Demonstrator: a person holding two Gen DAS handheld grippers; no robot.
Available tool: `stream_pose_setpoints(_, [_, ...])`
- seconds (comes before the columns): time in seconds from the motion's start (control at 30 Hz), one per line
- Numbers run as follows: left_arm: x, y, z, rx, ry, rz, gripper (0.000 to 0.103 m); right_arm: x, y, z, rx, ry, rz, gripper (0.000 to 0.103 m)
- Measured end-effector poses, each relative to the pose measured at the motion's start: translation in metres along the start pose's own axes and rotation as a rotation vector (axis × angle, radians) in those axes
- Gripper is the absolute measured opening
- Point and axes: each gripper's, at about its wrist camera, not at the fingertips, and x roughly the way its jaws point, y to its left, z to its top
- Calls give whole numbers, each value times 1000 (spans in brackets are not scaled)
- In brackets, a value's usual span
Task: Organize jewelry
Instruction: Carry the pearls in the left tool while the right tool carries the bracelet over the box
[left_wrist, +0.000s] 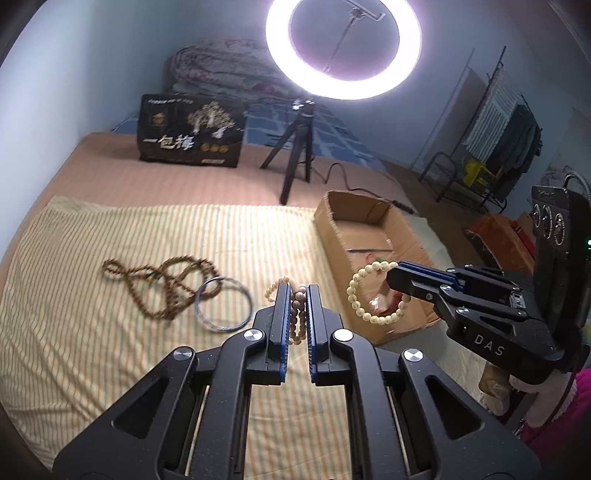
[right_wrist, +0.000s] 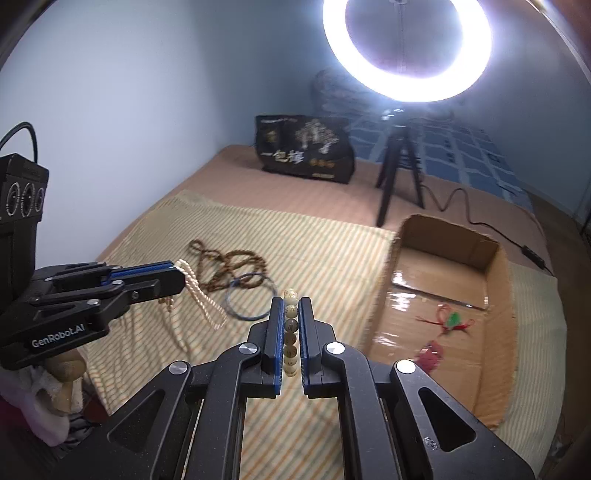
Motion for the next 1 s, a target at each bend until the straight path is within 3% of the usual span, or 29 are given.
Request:
stream_pose_setpoints(0.47, [26,-51,18,67,-4,-70,6,-33,-69,-3,112,-54,-111,6])
stream_pose_setpoints(1.0, [86,-93,47,72,19,-140,6,-24,-129,-9,217,-15,-209,6])
